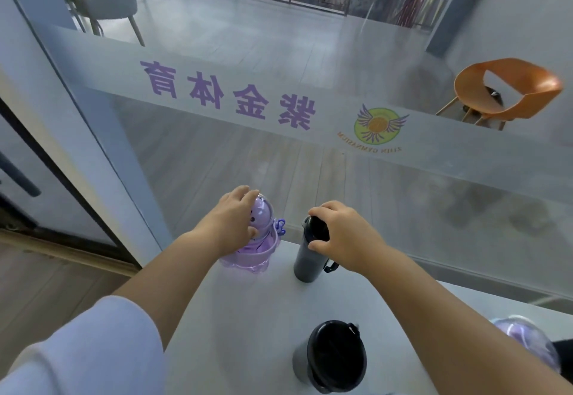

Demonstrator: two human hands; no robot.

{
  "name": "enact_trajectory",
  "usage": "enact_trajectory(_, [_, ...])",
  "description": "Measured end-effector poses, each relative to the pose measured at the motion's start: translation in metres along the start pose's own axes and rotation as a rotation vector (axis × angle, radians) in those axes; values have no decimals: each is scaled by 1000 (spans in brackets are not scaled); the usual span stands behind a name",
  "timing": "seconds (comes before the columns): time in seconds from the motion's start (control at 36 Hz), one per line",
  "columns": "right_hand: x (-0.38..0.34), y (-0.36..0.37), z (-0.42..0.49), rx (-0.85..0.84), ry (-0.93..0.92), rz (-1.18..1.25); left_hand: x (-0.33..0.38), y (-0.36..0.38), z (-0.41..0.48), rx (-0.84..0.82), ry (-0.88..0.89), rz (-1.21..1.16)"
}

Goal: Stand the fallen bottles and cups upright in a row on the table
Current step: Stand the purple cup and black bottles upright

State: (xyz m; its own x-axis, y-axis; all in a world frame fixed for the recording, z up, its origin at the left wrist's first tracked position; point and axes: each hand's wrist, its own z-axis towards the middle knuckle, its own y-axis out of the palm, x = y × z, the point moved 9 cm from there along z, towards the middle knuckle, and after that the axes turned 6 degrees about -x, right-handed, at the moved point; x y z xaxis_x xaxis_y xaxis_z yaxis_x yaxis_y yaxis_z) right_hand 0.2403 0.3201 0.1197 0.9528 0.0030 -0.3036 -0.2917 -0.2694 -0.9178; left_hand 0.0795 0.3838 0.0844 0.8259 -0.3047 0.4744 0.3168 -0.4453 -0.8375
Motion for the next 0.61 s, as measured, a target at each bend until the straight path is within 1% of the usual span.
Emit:
enact_trajectory(0.25, [2,0,1,13,-31,3,-4,0,-7,50,2,-31])
enact_trajectory(0.39, [0,1,-2,-15,-32,-31,0,-2,-11,48,-6,28])
enact_trajectory(0.47, [-1,-4,-6,-15,-34,-12,3,-6,-16,43,-16,59])
enact_trajectory(0.56, [0,-17,-13,32,-34,29,8,-16,-25,78,-11,47])
enact_trajectory(0.61, [4,-26,-20,55,-22,55,13,-23,-33,134,4,49])
